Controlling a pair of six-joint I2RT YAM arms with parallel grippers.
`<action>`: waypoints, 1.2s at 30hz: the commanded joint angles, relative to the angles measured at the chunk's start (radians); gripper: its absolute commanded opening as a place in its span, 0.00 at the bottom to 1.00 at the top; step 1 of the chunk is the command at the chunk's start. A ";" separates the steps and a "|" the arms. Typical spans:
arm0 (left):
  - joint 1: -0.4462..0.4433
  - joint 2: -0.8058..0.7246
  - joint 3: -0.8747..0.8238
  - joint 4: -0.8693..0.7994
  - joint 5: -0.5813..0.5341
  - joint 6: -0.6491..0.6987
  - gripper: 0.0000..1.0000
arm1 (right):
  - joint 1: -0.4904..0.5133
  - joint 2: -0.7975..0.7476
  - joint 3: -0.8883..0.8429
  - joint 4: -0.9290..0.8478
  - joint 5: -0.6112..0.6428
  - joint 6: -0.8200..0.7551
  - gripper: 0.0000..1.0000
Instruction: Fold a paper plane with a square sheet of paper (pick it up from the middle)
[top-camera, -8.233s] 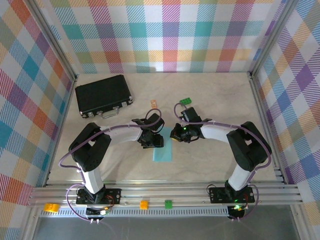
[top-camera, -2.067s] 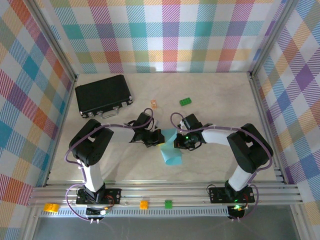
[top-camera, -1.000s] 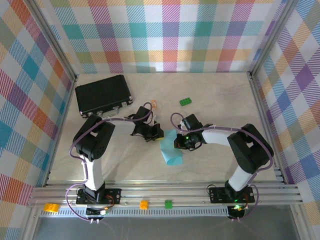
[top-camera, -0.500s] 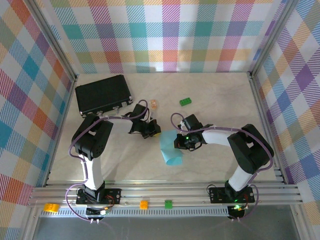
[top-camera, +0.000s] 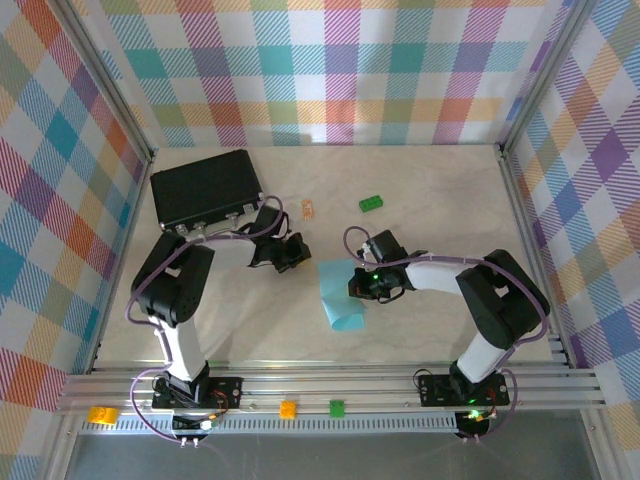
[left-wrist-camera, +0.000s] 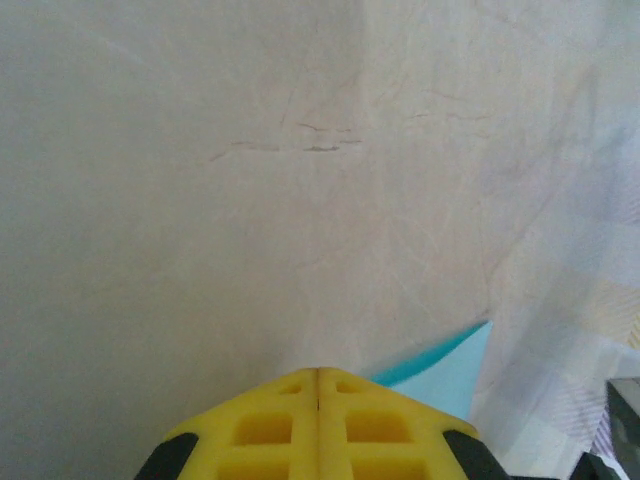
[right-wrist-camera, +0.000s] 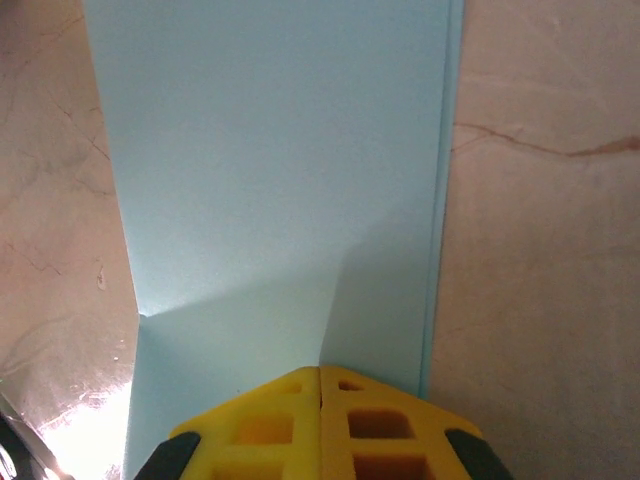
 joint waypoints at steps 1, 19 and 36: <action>0.000 -0.126 -0.025 -0.022 -0.019 -0.008 0.03 | -0.006 0.040 -0.061 -0.131 0.079 0.038 0.00; -0.257 -0.109 -0.194 0.162 0.190 -0.063 0.01 | -0.006 0.020 -0.075 -0.136 0.100 0.049 0.00; -0.275 -0.095 -0.365 0.139 0.103 0.036 0.03 | -0.006 0.019 -0.076 -0.156 0.117 0.037 0.00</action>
